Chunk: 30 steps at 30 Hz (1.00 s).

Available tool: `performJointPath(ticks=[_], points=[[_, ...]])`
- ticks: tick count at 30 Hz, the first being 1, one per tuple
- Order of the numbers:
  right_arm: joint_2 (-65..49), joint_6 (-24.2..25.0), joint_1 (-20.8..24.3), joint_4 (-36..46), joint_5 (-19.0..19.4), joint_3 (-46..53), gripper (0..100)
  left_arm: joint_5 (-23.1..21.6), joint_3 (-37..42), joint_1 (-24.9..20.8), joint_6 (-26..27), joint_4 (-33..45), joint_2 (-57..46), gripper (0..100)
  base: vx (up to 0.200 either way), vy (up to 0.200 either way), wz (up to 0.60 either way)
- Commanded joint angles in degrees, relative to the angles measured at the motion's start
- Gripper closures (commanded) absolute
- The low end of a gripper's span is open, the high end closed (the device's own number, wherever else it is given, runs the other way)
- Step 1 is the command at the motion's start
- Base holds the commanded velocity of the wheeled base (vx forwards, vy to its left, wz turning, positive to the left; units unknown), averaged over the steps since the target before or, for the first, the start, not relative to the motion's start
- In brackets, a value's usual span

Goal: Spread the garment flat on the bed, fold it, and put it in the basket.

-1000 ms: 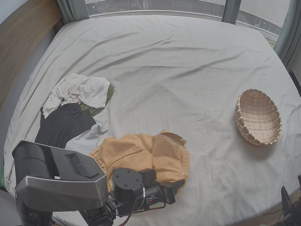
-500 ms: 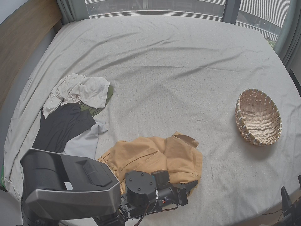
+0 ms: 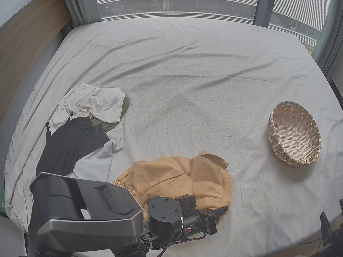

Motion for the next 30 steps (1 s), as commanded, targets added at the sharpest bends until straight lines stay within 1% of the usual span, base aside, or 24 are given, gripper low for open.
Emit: performJointPath(ticks=[1,4,7,10,15,21,28,30], points=[[-0.84,0.00,0.00,-0.01,0.01,0.92,0,0.05,-0.48,0.38,0.00,0.07,0.15,0,0.000,0.000,0.00],[-0.75,0.00,0.00,-0.01,0.01,0.92,0,0.40,-0.65,0.29,0.00,-0.01,-0.20,0,0.000,0.000,0.00],[-0.84,0.00,0.00,-0.01,0.01,0.92,0,2.95,-0.13,-0.32,0.00,-0.01,-1.08,0,0.000,0.000,0.00],[-0.84,0.00,0.00,-0.01,0.01,0.92,0,3.57,0.75,-0.41,0.00,-0.01,-2.23,0,0.000,0.000,0.00],[-0.84,0.00,0.00,-0.01,0.01,0.92,0,3.57,7.08,-1.29,0.00,-0.01,-6.44,0,0.000,0.000,0.00],[-0.84,0.00,0.00,-0.01,0.10,0.92,0,4.62,10.07,-2.43,0.17,-0.01,-9.78,0,0.000,0.000,0.00],[-0.84,0.00,0.00,-0.01,0.10,0.92,0,5.41,13.94,-1.82,0.52,0.07,-14.27,0,0.000,0.000,0.00],[-0.84,0.00,0.00,-0.01,0.10,0.92,0,6.03,16.93,-0.94,0.61,0.07,-17.61,0,0.000,0.000,0.00]])
